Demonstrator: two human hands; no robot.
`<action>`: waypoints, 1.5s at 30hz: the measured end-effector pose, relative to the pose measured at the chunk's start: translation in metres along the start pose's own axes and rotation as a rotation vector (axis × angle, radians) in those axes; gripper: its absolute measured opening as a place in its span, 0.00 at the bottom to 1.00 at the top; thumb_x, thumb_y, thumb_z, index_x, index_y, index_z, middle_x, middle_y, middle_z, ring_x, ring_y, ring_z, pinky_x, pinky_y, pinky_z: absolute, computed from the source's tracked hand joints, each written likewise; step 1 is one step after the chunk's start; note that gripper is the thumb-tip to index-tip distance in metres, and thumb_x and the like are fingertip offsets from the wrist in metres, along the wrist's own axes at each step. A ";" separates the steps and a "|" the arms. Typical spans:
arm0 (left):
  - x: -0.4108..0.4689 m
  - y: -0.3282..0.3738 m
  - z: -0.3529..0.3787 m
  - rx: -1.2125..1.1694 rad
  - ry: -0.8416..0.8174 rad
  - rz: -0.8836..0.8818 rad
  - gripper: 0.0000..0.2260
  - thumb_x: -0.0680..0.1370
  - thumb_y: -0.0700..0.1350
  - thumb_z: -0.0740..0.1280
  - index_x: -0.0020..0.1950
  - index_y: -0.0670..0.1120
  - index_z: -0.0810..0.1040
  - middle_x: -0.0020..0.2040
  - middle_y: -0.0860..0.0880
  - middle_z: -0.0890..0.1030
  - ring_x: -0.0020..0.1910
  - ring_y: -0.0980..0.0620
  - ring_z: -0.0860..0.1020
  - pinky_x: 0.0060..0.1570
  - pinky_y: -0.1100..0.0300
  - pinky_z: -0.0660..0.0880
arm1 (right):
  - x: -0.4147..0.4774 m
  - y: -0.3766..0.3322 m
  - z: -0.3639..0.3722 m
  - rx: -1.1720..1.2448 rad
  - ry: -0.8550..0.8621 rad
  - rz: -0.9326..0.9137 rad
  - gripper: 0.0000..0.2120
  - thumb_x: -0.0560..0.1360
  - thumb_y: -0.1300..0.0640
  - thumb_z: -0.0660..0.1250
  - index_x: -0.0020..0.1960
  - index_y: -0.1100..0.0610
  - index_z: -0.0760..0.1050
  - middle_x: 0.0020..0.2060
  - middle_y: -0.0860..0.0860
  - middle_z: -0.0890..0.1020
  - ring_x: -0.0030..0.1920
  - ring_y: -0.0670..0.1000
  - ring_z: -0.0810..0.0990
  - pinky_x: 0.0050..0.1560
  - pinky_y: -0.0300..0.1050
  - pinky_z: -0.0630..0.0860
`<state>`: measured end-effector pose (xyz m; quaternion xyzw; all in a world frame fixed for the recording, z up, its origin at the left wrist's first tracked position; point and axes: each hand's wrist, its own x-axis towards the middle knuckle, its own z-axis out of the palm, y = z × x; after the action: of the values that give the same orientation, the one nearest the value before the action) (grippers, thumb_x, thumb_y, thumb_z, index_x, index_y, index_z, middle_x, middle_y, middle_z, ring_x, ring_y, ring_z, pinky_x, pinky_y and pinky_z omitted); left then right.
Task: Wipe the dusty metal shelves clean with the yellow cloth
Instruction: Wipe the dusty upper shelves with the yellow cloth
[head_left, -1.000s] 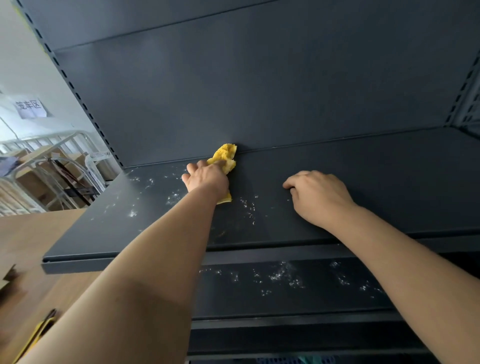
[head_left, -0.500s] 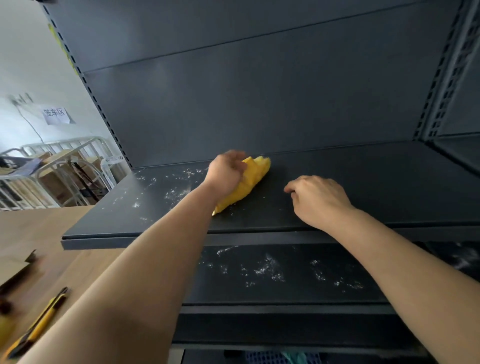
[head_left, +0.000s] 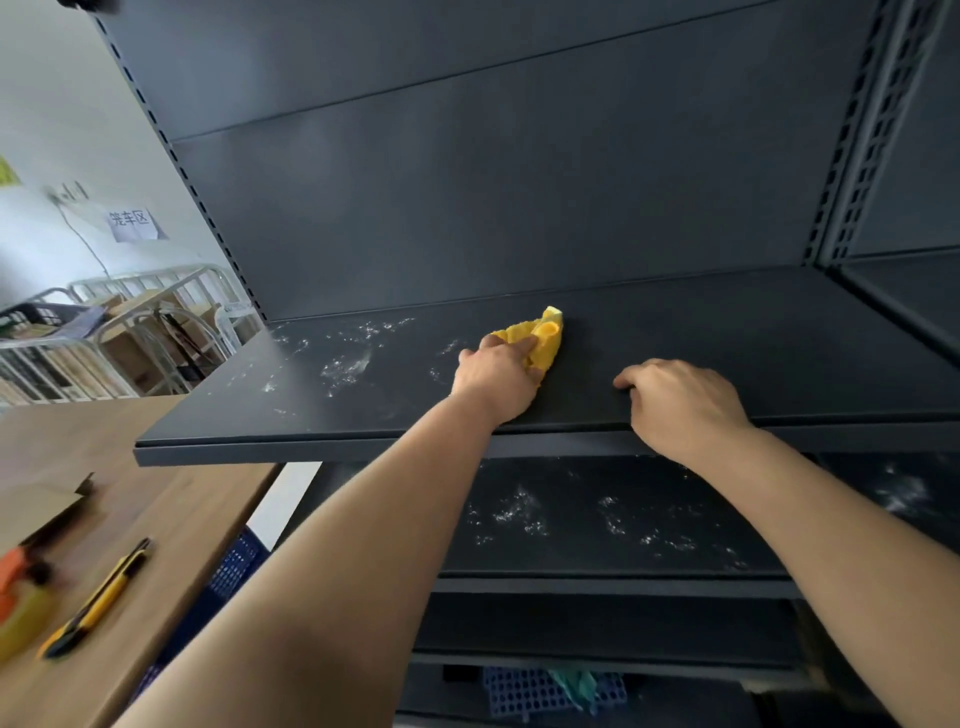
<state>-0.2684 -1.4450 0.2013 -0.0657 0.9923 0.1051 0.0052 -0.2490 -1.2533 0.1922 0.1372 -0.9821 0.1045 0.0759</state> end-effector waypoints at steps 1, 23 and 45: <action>-0.002 0.008 0.004 0.003 0.000 0.017 0.23 0.82 0.54 0.56 0.77 0.62 0.55 0.76 0.48 0.59 0.68 0.38 0.62 0.65 0.47 0.66 | -0.002 0.004 -0.001 -0.002 -0.003 0.009 0.21 0.79 0.63 0.57 0.68 0.47 0.72 0.63 0.49 0.77 0.60 0.54 0.76 0.53 0.48 0.72; 0.030 -0.032 0.011 0.156 0.114 0.015 0.20 0.82 0.52 0.53 0.75 0.51 0.64 0.75 0.49 0.65 0.77 0.47 0.56 0.75 0.42 0.44 | 0.022 -0.036 0.012 0.013 -0.016 -0.099 0.21 0.79 0.63 0.57 0.68 0.49 0.71 0.64 0.49 0.76 0.61 0.54 0.75 0.54 0.48 0.71; 0.142 -0.196 -0.023 0.082 0.137 -0.067 0.17 0.80 0.49 0.58 0.69 0.50 0.70 0.70 0.46 0.71 0.71 0.45 0.66 0.74 0.45 0.53 | 0.124 -0.180 0.059 0.009 -0.058 -0.134 0.19 0.80 0.60 0.57 0.69 0.49 0.70 0.65 0.48 0.75 0.64 0.52 0.74 0.62 0.51 0.70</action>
<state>-0.3831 -1.6583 0.1793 -0.1056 0.9910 0.0596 -0.0565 -0.3224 -1.4676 0.1902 0.2057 -0.9720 0.0998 0.0534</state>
